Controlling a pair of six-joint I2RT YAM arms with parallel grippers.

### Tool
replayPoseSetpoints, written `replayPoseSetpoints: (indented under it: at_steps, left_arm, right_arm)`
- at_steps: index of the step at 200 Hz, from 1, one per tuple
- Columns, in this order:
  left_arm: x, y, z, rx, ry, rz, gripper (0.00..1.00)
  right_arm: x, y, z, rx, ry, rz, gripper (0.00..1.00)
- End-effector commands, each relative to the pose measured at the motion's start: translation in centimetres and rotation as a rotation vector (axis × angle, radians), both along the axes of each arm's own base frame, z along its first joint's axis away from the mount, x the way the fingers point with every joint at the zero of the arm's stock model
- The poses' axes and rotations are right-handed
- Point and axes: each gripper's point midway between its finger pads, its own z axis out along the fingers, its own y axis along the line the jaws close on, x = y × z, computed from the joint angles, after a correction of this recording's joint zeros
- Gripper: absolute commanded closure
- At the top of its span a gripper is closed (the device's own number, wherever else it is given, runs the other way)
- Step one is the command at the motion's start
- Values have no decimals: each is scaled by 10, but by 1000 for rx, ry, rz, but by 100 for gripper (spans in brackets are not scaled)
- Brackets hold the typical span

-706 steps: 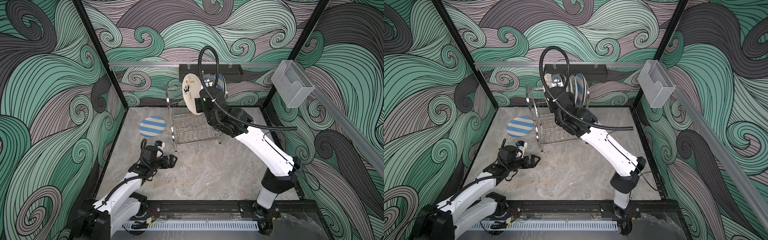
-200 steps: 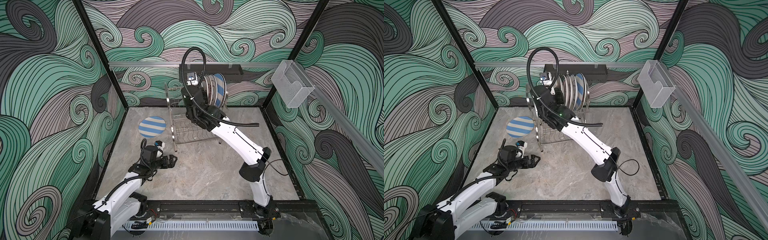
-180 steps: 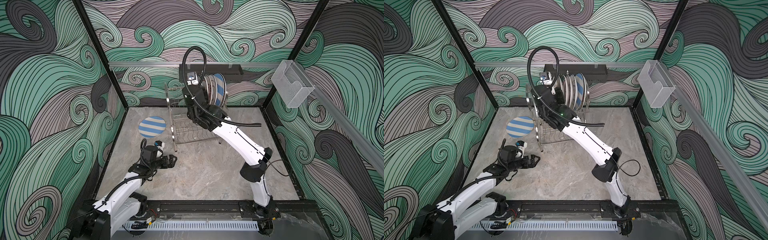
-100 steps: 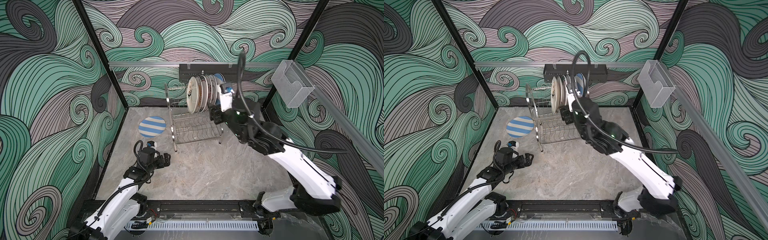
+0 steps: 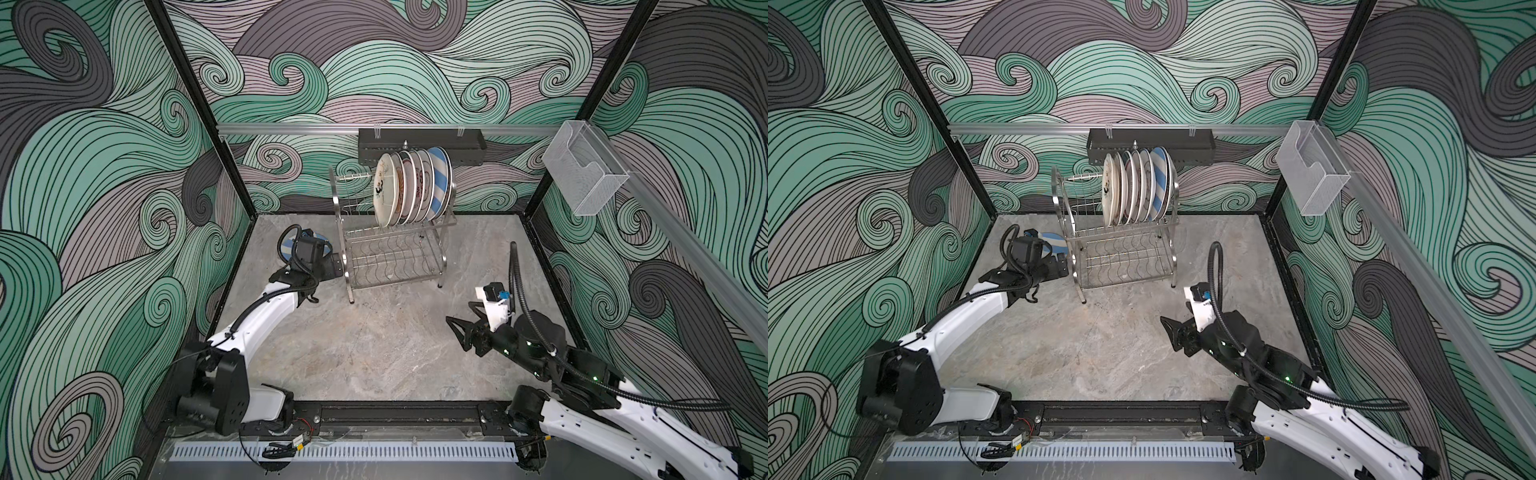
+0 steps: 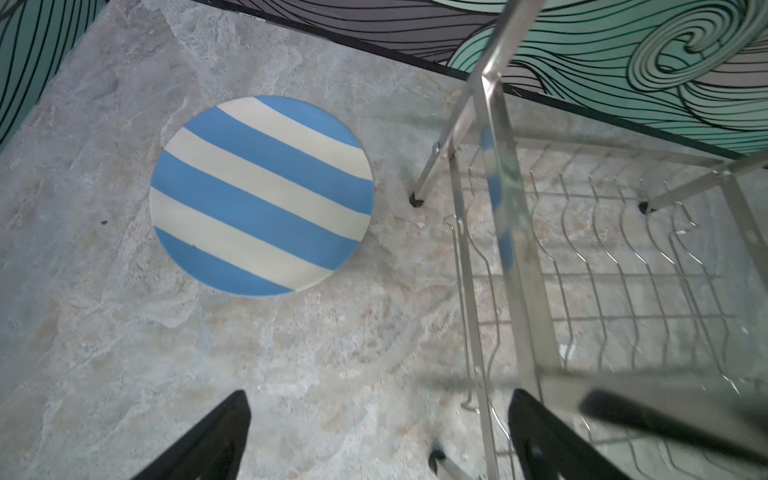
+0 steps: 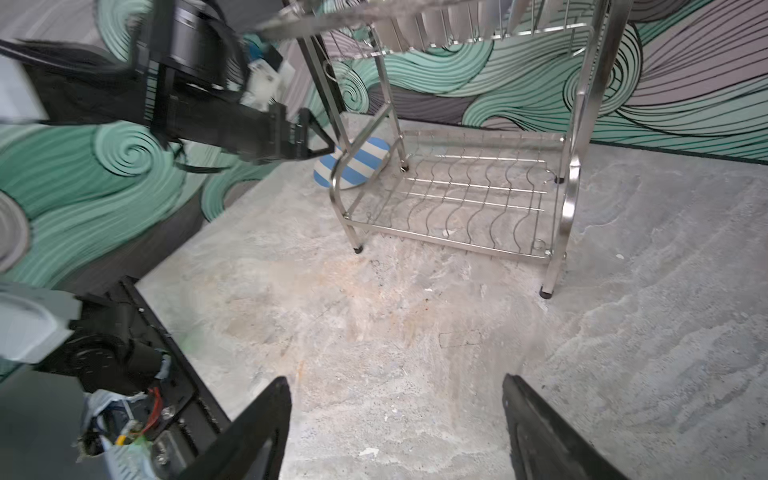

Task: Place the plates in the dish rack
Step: 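Open the right gripper and withdraw it while the left gripper reaches toward the striped plate, then grip the striped plate's rim with the left gripper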

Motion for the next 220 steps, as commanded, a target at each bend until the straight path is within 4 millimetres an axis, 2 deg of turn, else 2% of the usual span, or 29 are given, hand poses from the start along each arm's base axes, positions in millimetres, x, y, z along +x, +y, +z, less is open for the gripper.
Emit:
replayPoseSetpoints:
  at_steps: [1, 22, 39, 60, 89, 133, 176, 203, 220]
  left_arm:
    - [23, 16, -4, -28, 38, 22, 1]
    - [39, 30, -20, -12, 87, 49, 2]
    - [50, 37, -41, -40, 138, 51, 1]
    - [59, 32, -68, -87, 259, 8, 1]
    - [72, 24, -89, -109, 305, -26, 1]
    - [71, 31, -121, -85, 397, -13, 1]
    - [79, 46, -124, -112, 399, 22, 1]
    - [72, 59, -133, -105, 482, 70, 1]
    - [68, 58, -138, -153, 531, 64, 2]
  right_arm:
    - [-10, 1, -7, 67, 41, 29, 19]
    - [-12, -4, -30, 89, 80, 11, 16]
    - [-14, -4, -36, 120, 96, 10, 15]
    - [-15, 0, -40, 130, 108, 26, 14]
    - [-15, 2, -50, 98, 120, 29, 13]
    - [-16, 0, -54, 110, 131, 23, 12]
    - [-16, 0, -53, 132, 128, 22, 11]
    - [-15, 1, -52, 133, 130, 22, 11]
    - [-15, 1, -50, 138, 126, 20, 11]
